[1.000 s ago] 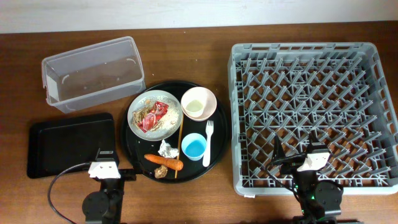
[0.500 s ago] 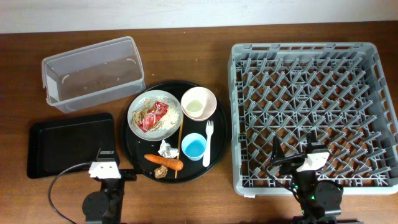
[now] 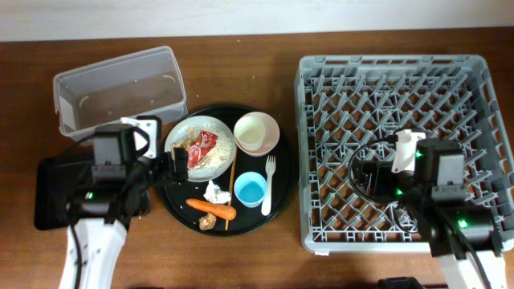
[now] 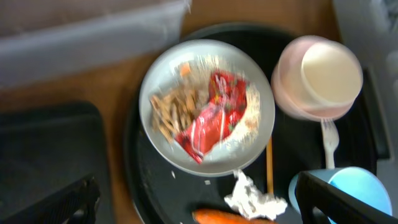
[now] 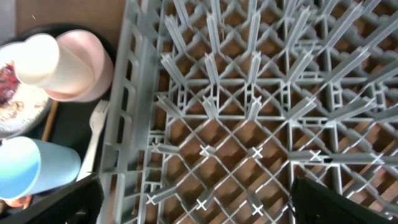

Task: Sort waste into correct bins and load items into the dishwasher rack
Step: 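Grasp the red meat scraps on the plate with the left gripper, then carry the meat scraps left and drop them into the clear bin, then grasp the blue cup with the left gripper and lift it, then hand the blue cup from the left gripper to the right gripper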

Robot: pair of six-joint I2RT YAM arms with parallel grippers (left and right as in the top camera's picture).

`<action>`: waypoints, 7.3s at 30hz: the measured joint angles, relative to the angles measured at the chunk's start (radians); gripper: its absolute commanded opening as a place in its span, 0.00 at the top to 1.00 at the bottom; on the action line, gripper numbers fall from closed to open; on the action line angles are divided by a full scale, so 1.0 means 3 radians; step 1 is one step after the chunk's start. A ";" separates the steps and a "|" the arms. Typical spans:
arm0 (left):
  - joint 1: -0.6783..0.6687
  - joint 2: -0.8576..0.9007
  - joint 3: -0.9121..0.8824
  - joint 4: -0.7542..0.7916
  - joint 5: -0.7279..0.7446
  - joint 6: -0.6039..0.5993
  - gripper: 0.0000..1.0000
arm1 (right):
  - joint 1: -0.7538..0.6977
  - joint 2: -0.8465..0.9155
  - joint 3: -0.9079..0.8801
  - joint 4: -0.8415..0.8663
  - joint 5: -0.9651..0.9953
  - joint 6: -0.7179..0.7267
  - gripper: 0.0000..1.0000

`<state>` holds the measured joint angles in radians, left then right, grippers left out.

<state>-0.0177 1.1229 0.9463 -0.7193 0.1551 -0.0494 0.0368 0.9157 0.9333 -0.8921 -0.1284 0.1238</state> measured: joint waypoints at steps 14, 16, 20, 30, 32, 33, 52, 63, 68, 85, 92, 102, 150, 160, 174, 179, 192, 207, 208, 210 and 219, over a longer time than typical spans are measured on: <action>-0.0006 0.1481 0.0008 0.0455 0.0345 -0.0463 0.34 | 0.0000 0.0374 0.0003 -0.0093 0.0137 -0.0018 0.01; -0.0006 0.1489 0.0008 0.0455 0.0345 -0.0678 0.35 | 0.0000 0.0374 0.0003 -0.0108 0.0139 -0.0018 0.01; -0.0006 0.1734 0.0008 0.0535 0.0341 -0.0835 0.69 | 0.0000 0.0374 0.0003 -0.0120 0.0137 -0.0025 0.01; -0.0006 0.1775 0.0008 0.0718 0.0351 -0.0921 0.71 | 0.0000 0.0374 0.0003 -0.0120 0.0139 -0.0031 0.01; -0.0006 0.1775 0.0046 0.0815 0.0736 -0.0935 0.55 | 0.0000 0.0374 0.0003 -0.0120 0.0137 -0.0038 0.01; -0.0006 0.1774 0.0076 0.0928 0.1116 -0.0971 0.55 | 0.0000 0.0374 0.0003 -0.0120 0.0139 -0.0039 0.01; -0.0387 0.1895 0.0089 0.1171 0.0528 -0.1907 0.99 | 0.0000 0.0374 0.0003 -0.0144 0.0139 -0.0051 0.01; -0.0225 0.0933 0.0507 0.1333 0.0323 -0.1200 0.99 | 0.0000 0.0374 0.0004 -0.0146 0.0139 -0.0050 0.01; 0.0430 0.1144 0.0529 0.1974 -0.0248 -0.1116 0.73 | 0.0000 0.0378 0.0004 -0.0151 0.0139 -0.0051 0.01; -0.0501 0.1615 0.0533 -0.0669 0.0476 -0.1017 0.43 | 0.0000 0.0392 0.0013 -0.0159 0.0139 -0.0052 0.01; -0.1020 0.1633 0.0366 -0.0431 0.0051 -0.1017 0.48 | 0.0000 0.0392 0.0013 -0.0169 0.0139 -0.0051 0.01; -0.1231 0.2031 0.0347 -0.0543 0.0037 -0.0987 1.00 | 0.0000 0.0392 0.0013 -0.0169 0.0139 -0.0052 0.01; -0.0179 0.2160 0.2397 -0.1830 -0.0266 -0.0426 0.26 | 0.0000 0.0392 0.0015 -0.0182 0.0140 -0.0052 0.01; -0.1180 0.2160 0.2397 -0.2341 -0.0004 -0.0624 0.24 | 0.0000 0.0392 0.0015 -0.0184 0.0140 -0.0051 0.01; -0.1514 0.2173 0.1148 -0.0913 0.0075 -0.0833 1.00 | 0.0000 0.0398 0.0019 -0.0220 0.0139 -0.0052 0.01; -0.1305 0.2167 0.1884 -0.1356 0.0340 -0.0554 1.00 | -0.0009 0.0398 0.0019 -0.0216 0.0271 -0.0042 0.01; -0.0685 0.2140 0.2056 -0.1302 0.3408 0.0913 1.00 | 0.0070 0.1096 0.0025 0.1094 -0.4176 -0.1476 0.11; -0.0823 0.2135 0.2059 -0.1383 0.3422 0.0886 1.00 | 0.0267 0.1101 0.0025 0.1830 -0.3455 -0.1109 0.05; -0.0823 0.2134 0.2059 -0.1383 0.3427 0.0886 0.99 | 0.0267 0.1118 0.0025 0.1830 -0.3553 -0.1106 0.05; -0.0827 0.2134 0.2059 -0.1376 0.3555 0.0886 0.99 | 0.0267 0.1195 0.0025 0.1831 -0.3733 -0.1109 0.06; -0.0825 0.2134 0.2059 -0.1350 0.3667 0.0886 0.98 | 0.0271 0.1331 0.0025 0.2202 -0.4081 -0.0937 0.30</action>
<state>-0.2653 1.7630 1.5639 -1.1244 1.2552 0.2165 0.1181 1.3151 0.9409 -0.2314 -1.3525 -0.1574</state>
